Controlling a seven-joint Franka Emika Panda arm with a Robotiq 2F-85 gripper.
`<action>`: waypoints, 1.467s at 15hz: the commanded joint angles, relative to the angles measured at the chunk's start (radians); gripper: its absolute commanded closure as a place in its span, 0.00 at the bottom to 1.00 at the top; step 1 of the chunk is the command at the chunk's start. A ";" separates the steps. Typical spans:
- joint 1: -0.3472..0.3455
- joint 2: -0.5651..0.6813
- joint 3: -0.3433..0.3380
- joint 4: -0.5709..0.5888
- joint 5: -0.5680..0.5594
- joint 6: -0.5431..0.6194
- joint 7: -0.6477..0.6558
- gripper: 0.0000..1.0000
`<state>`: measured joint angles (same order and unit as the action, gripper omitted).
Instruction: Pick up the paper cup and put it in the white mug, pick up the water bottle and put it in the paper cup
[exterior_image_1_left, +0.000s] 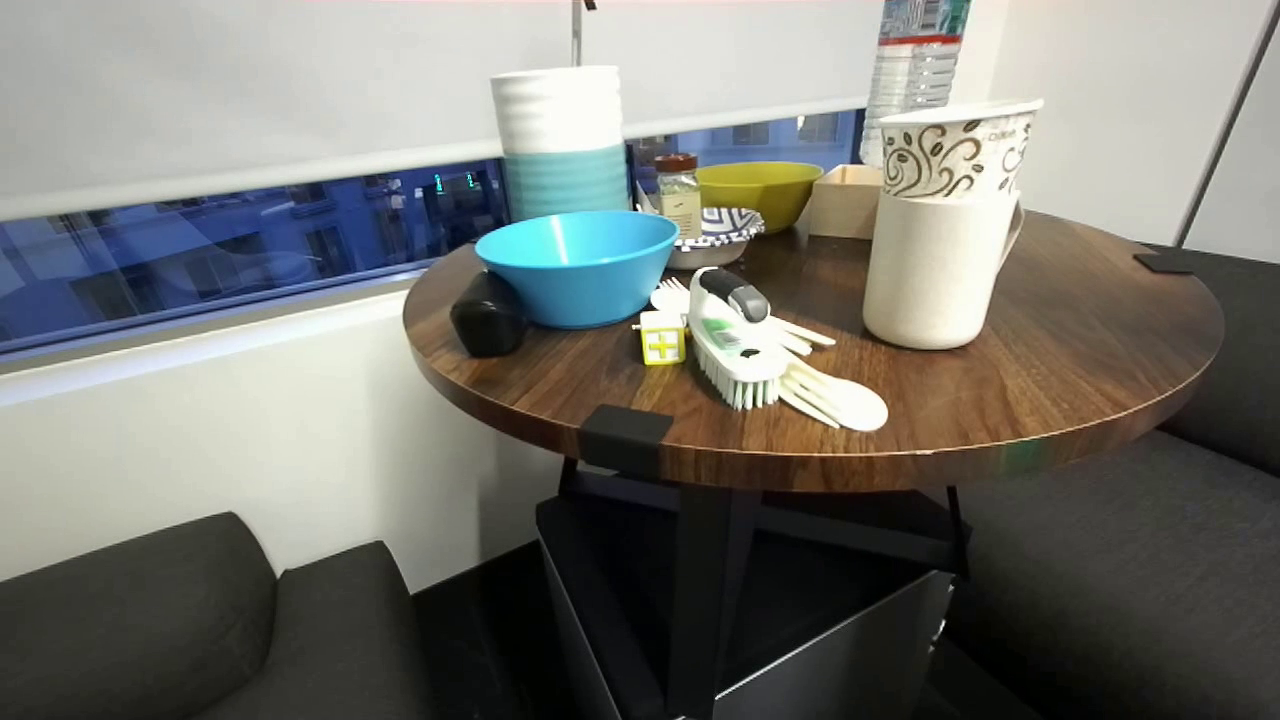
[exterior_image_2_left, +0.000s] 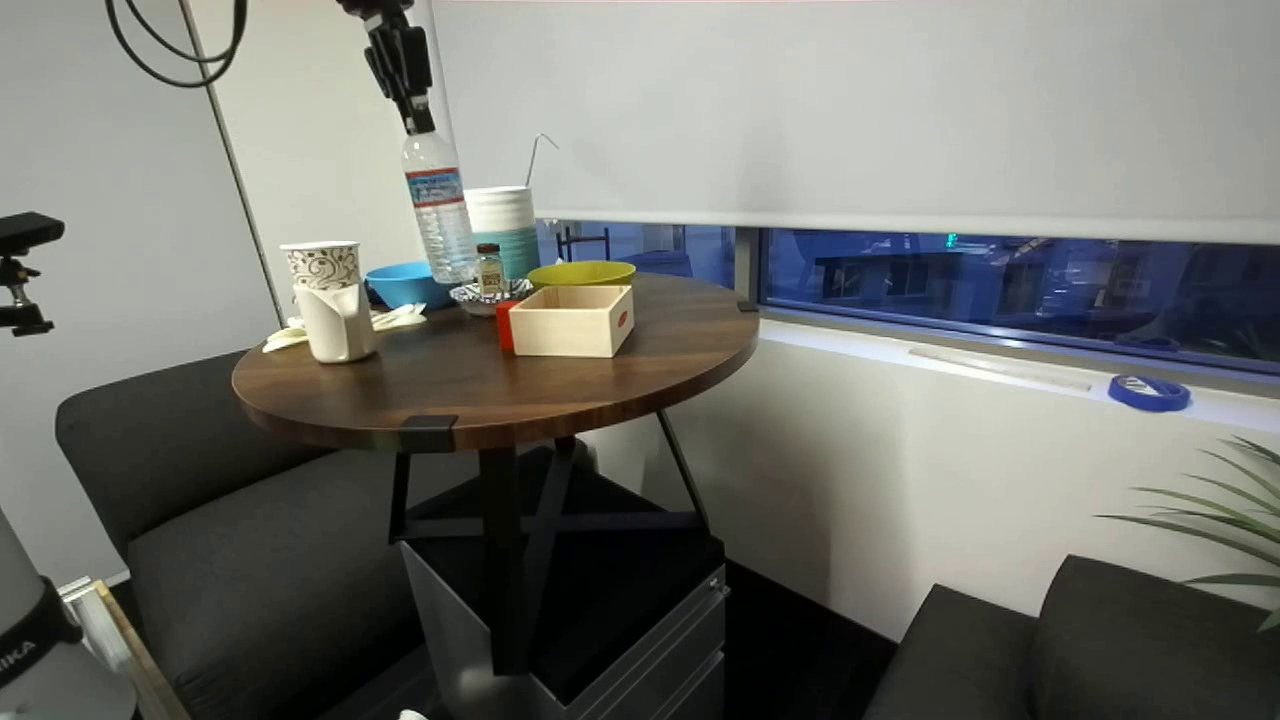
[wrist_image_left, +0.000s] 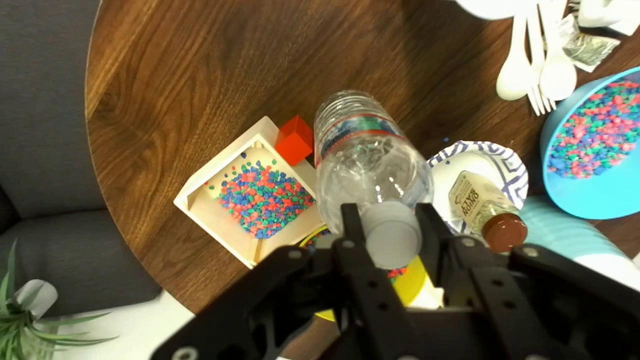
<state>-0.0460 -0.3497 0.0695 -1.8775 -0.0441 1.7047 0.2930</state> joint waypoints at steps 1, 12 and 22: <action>0.011 -0.021 0.012 0.089 -0.023 -0.075 0.000 0.92; 0.076 0.002 0.040 0.266 0.029 -0.218 -0.073 0.92; 0.142 0.006 0.046 0.258 0.100 -0.316 -0.187 0.92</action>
<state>0.0911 -0.3595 0.1132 -1.6564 0.0388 1.4387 0.1422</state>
